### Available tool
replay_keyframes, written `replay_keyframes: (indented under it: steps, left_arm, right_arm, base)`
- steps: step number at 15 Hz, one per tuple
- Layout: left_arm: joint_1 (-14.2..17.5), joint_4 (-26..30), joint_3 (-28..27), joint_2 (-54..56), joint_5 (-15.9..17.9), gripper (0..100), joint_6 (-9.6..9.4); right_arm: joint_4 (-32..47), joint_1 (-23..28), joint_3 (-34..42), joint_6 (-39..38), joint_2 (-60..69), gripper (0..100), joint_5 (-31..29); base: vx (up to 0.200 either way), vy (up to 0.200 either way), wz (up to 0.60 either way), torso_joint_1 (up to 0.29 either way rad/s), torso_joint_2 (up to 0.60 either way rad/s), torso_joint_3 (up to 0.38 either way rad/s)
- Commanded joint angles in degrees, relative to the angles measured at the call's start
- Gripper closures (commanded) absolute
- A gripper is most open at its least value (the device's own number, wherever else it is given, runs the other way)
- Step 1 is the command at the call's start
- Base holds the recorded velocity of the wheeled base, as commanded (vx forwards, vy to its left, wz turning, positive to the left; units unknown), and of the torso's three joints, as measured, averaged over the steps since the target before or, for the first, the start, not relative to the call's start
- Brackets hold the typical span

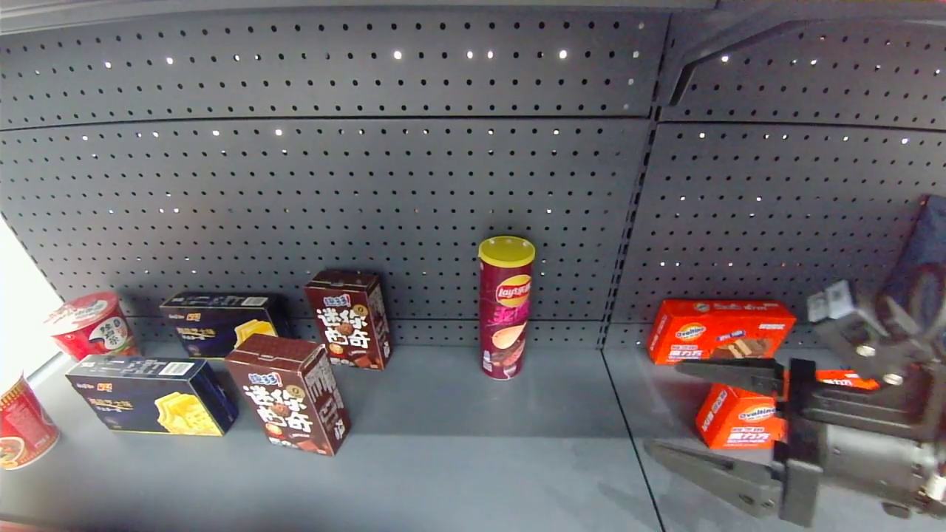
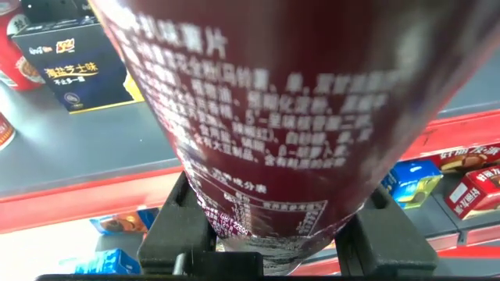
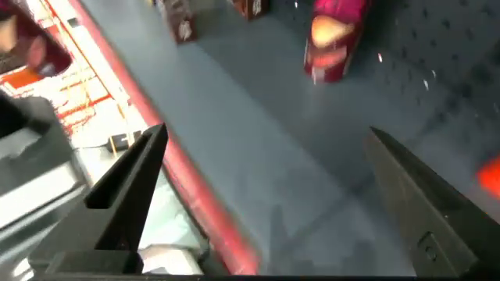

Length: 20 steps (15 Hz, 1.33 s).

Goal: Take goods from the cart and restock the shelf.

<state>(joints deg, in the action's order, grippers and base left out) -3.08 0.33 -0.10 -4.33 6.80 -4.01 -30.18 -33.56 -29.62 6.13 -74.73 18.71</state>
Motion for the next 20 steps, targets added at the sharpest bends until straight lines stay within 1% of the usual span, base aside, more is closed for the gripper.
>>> replay_keyframes:
  steps: [1,2,3,4,6,7,8,9,10,12,16,18,20]
  left_arm:
    - [0.0,0.0,0.0,-0.2,0.0,100,-0.03]
    - [0.0,0.0,0.0,-0.2,0.0,100,-0.03]
    - [0.0,0.0,0.0,-0.2,0.0,100,-0.03]
    - [0.0,0.0,0.0,-0.2,0.1,100,-0.03]
    - [0.0,0.0,0.0,-0.2,0.1,100,-0.03]
    - [0.0,0.0,0.0,-0.2,0.1,100,-0.03]
    - [0.0,0.0,0.0,-0.2,0.1,100,0.06]
    - [0.0,0.0,0.0,-0.2,0.1,100,0.06]
    - [0.0,0.0,0.0,-0.2,0.1,100,0.14]
    - [0.0,0.0,0.0,-0.2,0.1,100,0.14]
    - [0.0,0.0,0.0,-0.2,0.1,100,0.14]
    - [0.0,0.0,0.0,-0.2,0.0,100,0.41]
    - [0.0,0.0,0.0,-0.2,0.0,100,0.41]
  right_arm:
    - [-4.5,3.4,-10.5,3.4,-19.1,0,2.1]
    - [-4.8,5.3,-13.5,4.9,-22.0,0,5.5]
    - [-4.8,5.3,-13.5,4.9,-22.0,0,5.5]
    - [-5.4,8.2,-18.2,7.2,-26.6,0,12.0]
    - [-5.9,8.7,-21.7,8.1,-30.7,0,14.2]
    - [-6.2,8.7,-22.2,8.1,-31.4,0,14.5]
    - [-7.8,8.8,-23.8,8.1,-34.0,0,17.4]
    - [-7.8,8.8,-23.8,8.1,-34.1,0,17.7]
    - [-8.8,9.5,-26.1,8.0,-37.4,0,20.3]
    - [-8.8,9.7,-29.2,7.9,-40.3,0,20.4]
    - [-8.8,9.7,-31.9,7.9,-44.0,0,20.6]
    - [-8.6,9.7,-35.0,7.8,-46.4,0,20.7]
    - [-8.3,9.7,-37.5,7.8,-48.3,0,21.9]
  base:
    - [0.0,0.0,0.0,0.0,0.0,0.0]
    - [0.0,0.0,0.0,0.0,0.0,0.0]
    - [0.0,0.0,0.0,0.0,0.0,0.0]
    - [0.0,0.0,0.0,0.0,0.0,0.0]
    - [0.0,0.0,0.0,0.0,0.0,0.0]
    - [0.0,0.0,0.0,0.0,0.0,0.0]
    - [0.0,0.0,0.0,0.0,0.0,0.0]
    - [0.0,0.0,0.0,0.0,0.0,0.0]
    - [0.0,0.0,0.0,0.0,0.0,0.0]
    - [0.0,0.0,0.0,0.0,0.0,0.0]
    - [0.0,0.0,0.0,0.0,0.0,0.0]
    - [0.0,0.0,0.0,0.0,0.0,0.0]
    - [0.0,0.0,0.0,0.0,0.0,0.0]
